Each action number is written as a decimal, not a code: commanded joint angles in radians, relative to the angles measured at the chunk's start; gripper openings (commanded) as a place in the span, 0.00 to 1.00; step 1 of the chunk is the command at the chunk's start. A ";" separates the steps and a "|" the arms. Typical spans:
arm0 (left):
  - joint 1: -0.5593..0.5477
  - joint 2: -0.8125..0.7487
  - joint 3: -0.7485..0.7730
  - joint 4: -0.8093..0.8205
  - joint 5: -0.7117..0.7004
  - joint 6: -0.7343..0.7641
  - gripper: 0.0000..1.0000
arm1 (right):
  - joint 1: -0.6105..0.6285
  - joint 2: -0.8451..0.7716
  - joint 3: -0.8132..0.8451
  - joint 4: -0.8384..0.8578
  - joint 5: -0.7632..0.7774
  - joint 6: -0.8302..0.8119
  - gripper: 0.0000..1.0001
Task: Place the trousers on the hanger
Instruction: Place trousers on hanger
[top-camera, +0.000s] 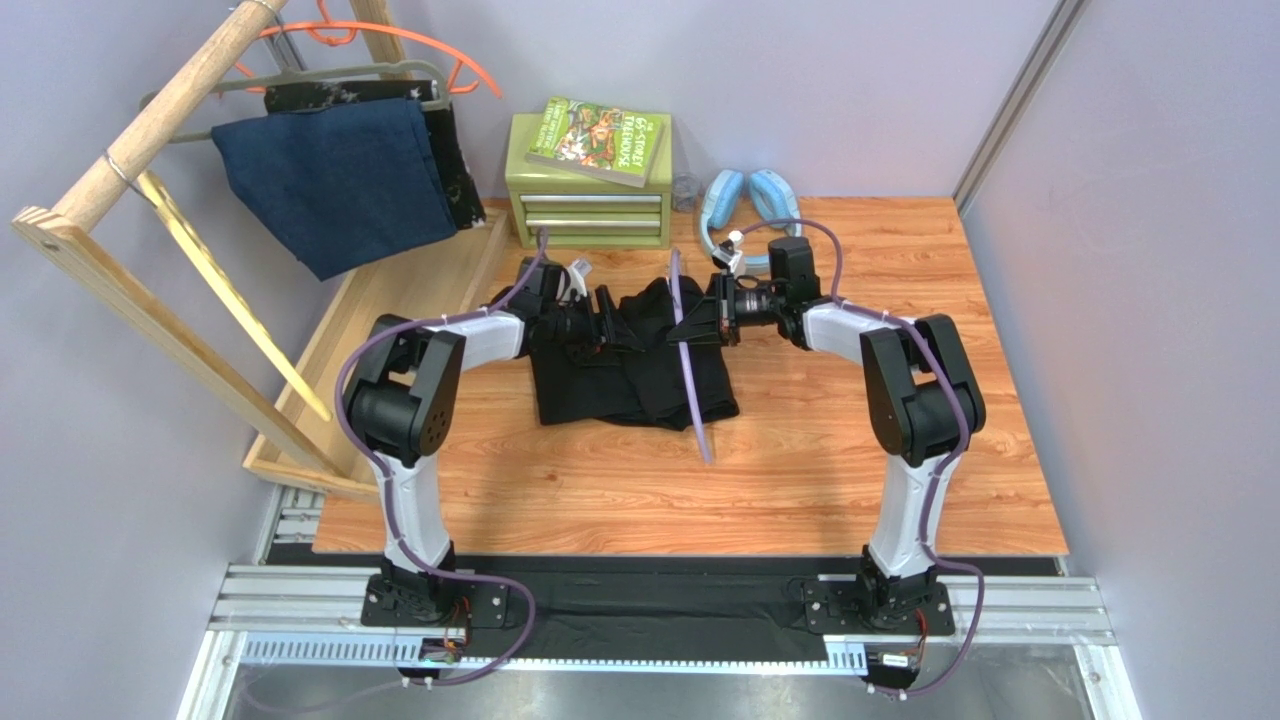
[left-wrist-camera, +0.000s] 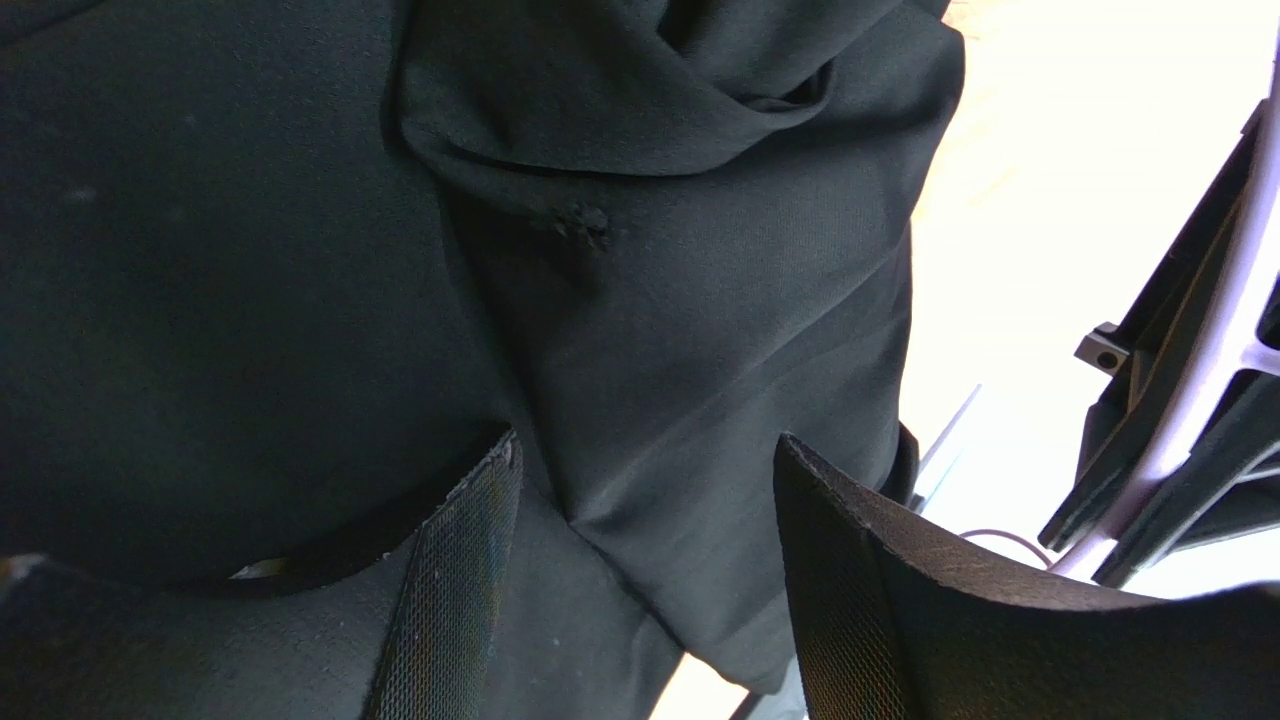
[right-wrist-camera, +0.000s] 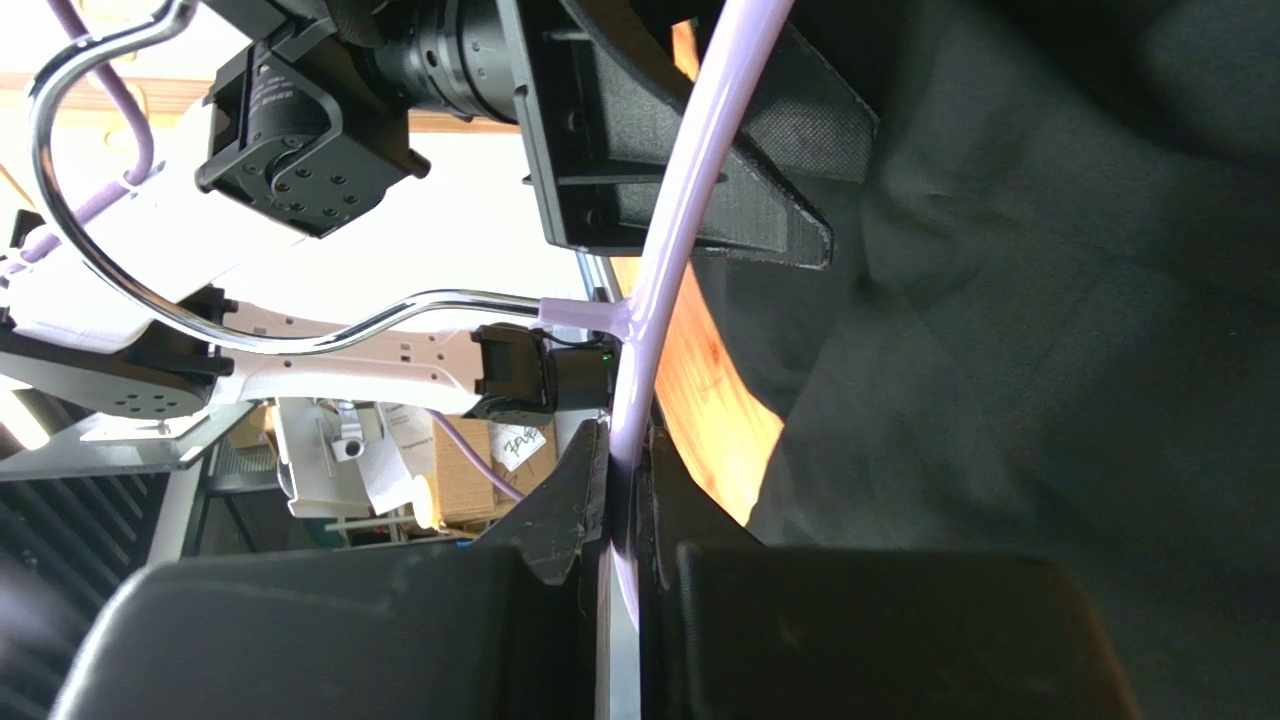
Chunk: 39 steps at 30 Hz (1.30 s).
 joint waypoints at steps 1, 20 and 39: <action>-0.006 0.037 0.030 0.078 -0.001 -0.013 0.68 | -0.003 0.019 0.005 0.074 -0.024 0.013 0.00; -0.037 0.081 0.067 0.189 0.042 -0.037 0.62 | -0.003 0.041 0.026 0.039 -0.027 -0.021 0.00; -0.002 -0.176 0.271 -0.515 0.020 0.147 0.00 | 0.004 0.039 0.006 0.498 0.001 0.354 0.00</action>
